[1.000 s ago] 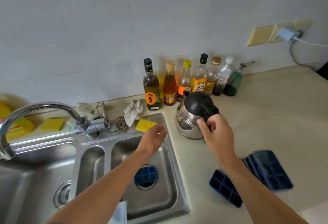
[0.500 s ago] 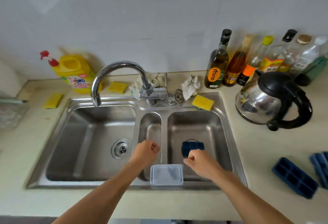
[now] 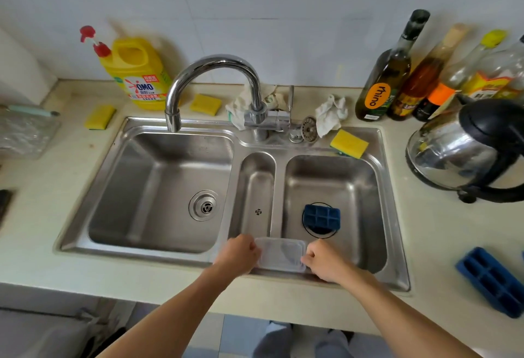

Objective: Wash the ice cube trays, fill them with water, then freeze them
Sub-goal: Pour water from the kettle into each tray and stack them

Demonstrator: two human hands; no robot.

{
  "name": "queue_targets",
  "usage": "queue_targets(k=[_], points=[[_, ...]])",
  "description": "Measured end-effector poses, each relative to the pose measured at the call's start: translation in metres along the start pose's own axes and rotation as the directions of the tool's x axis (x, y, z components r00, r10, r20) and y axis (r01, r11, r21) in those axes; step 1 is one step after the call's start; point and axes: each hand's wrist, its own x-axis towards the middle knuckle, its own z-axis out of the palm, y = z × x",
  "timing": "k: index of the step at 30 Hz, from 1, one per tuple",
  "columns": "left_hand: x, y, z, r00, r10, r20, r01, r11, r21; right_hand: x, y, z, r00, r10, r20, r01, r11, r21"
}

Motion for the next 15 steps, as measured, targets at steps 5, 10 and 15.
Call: queue_targets(k=[5, 10, 15], points=[[0.000, 0.001, 0.002, 1.000, -0.013, 0.015, 0.014, 0.996, -0.086, -0.008, 0.000, -0.002, 1.000, -0.010, -0.008, 0.010, 1.000, -0.003], [0.002, 0.014, -0.001, 0.999, -0.026, 0.036, 0.034, 0.962, -0.270, -0.021, 0.006, -0.021, 0.998, -0.050, -0.043, 0.050, 0.999, -0.013], [0.009, 0.051, -0.009, 0.997, 0.069, 0.022, -0.058, 0.942, -0.331, -0.025, 0.022, -0.054, 0.983, -0.050, -0.177, 0.061, 0.996, 0.058]])
